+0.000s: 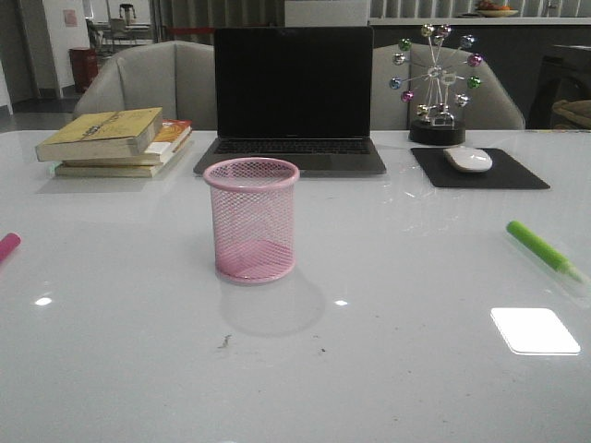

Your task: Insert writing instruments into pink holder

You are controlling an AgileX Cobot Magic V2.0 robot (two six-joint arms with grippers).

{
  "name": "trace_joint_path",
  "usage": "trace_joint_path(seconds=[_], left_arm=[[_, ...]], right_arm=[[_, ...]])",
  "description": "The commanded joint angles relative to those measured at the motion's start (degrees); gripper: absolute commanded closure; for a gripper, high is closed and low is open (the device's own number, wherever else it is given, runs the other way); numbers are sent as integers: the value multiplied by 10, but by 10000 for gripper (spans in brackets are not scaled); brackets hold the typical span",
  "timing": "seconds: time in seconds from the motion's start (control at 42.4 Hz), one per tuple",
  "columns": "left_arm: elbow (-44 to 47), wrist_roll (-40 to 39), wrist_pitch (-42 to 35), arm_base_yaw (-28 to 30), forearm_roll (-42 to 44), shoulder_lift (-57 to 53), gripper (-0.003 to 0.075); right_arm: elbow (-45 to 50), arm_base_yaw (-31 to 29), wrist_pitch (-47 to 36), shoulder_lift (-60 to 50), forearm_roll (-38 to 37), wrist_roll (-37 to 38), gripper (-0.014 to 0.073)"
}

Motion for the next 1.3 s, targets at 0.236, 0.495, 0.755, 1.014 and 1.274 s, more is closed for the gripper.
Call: trace_joint_path(seconds=[0.236,0.495,0.755,1.014,1.274], left_arm=[[-140,-6,205,-4,-16,179,623],[-113,-6,248,-4,-19,262,623],[-106,9,267,-4,-27,318,568],[-106,17,265,-51,-32,323,218],[-103,17,253,-137,-26,323,257]], right_arm=[[-155,1,247,203,-5,-3,536],[-155,1,344,322,-5,-3,536],[-155,1,354,403,-4,-4,469],[-164,1,334,488,9,-9,43],[-235,21,326,633,39,-30,43]])
